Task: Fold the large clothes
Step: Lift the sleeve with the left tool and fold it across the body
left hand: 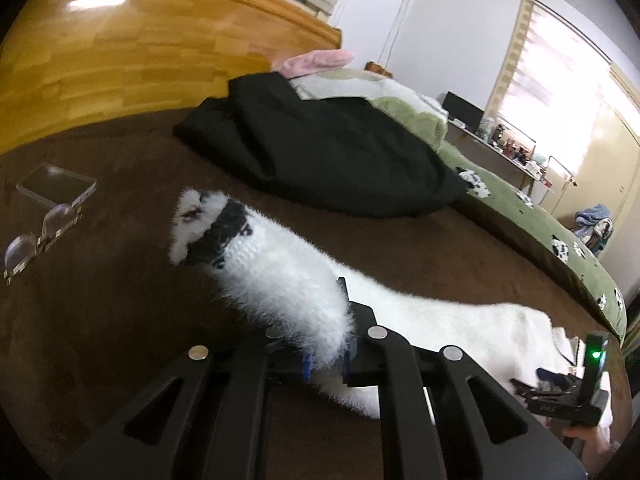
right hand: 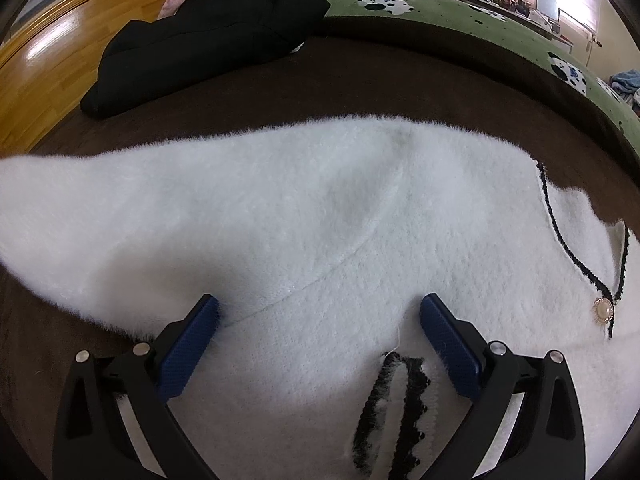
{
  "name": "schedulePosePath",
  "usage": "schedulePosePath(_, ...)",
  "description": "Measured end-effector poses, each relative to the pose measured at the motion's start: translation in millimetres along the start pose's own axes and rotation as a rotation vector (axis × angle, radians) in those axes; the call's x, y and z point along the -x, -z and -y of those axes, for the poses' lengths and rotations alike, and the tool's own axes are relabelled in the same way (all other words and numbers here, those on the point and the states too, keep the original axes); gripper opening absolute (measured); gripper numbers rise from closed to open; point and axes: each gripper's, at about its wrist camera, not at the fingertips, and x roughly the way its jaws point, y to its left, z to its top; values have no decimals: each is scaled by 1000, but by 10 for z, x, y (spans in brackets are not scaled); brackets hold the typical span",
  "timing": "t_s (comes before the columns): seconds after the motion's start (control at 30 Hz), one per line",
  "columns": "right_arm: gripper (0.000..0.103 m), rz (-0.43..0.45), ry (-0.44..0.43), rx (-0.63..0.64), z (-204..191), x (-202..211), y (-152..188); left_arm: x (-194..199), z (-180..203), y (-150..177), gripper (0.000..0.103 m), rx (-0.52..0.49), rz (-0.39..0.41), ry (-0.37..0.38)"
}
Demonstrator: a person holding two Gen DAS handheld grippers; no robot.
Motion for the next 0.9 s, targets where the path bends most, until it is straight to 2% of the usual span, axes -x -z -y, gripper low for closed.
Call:
schedulePosePath(0.17, 98, 26, -5, -24, 19, 94, 31, 156, 288, -214, 12, -28, 10, 46)
schedulePosePath(0.33, 97, 81, 24, 19, 118, 389, 56, 438, 762, -449, 12, -91, 18, 144)
schedulePosePath(0.57, 97, 149, 85, -51, 780, 1079, 299, 837, 1715, -663, 12, -210, 56, 320)
schedulePosePath(0.73, 97, 154, 149, -126, 1314, 1475, 567, 966, 2404, -575, 12, -281, 60, 427)
schedulePosePath(0.9, 97, 170, 198, -226, 1796, 1801, 868, 994, 3086, -288, 12, -354, 12, 530)
